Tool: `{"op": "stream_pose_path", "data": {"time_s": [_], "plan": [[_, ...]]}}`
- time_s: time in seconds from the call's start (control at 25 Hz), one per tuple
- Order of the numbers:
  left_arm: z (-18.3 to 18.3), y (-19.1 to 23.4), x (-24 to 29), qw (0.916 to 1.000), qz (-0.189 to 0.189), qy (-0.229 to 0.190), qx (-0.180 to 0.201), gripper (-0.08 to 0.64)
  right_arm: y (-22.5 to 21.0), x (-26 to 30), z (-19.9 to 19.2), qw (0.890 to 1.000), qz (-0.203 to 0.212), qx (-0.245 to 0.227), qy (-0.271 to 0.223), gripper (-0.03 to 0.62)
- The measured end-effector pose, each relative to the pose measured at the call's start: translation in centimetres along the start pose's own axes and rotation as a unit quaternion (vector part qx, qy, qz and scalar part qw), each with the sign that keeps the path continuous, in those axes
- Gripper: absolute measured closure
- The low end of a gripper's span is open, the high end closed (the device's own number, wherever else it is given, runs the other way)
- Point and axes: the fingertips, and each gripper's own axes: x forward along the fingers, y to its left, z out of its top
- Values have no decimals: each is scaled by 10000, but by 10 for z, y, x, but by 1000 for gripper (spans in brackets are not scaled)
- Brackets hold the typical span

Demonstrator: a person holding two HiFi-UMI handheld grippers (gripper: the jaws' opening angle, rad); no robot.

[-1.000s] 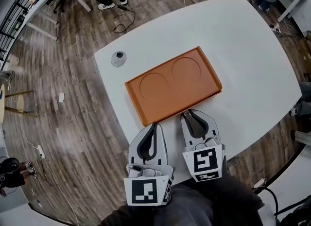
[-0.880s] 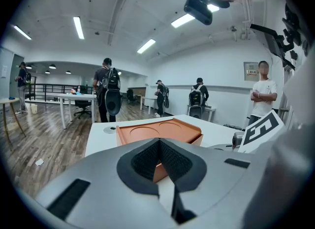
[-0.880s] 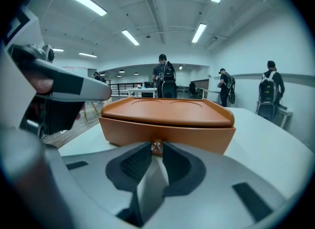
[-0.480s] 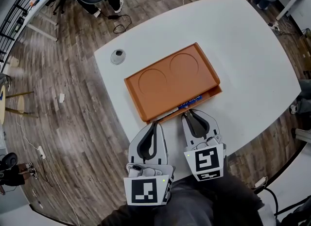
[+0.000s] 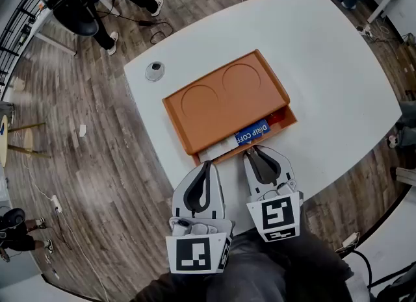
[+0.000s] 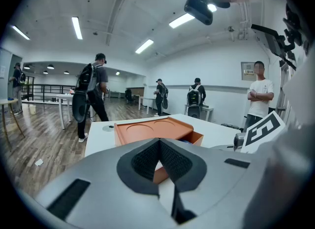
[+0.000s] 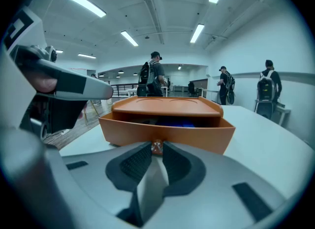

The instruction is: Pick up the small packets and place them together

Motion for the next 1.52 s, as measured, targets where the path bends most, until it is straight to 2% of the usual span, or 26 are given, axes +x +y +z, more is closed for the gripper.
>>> {"op": "stream_pose_path", "data": {"time_s": [0.48,0.6,0.8,1.08,1.52], "plan": [[-3,-11,-21,10000,-24,6,50,565,7,-19,-11,10000,-11,4,-9,515],[-4,4,-20,9998,171,52,-33,565,7,-21,-12,10000,23,22,1,515],[-2,23,-14,9991,410,-17,41,565,8,-22,-13,10000,41,4,-5,515],[-15,26,-3,9991,396,173,13,565,9,-20,-13,10000,73,4,22,515],[-29,28,7,9983,370,359,-277,565,8,-22,-12,9999,102,-75,5,515]]}}
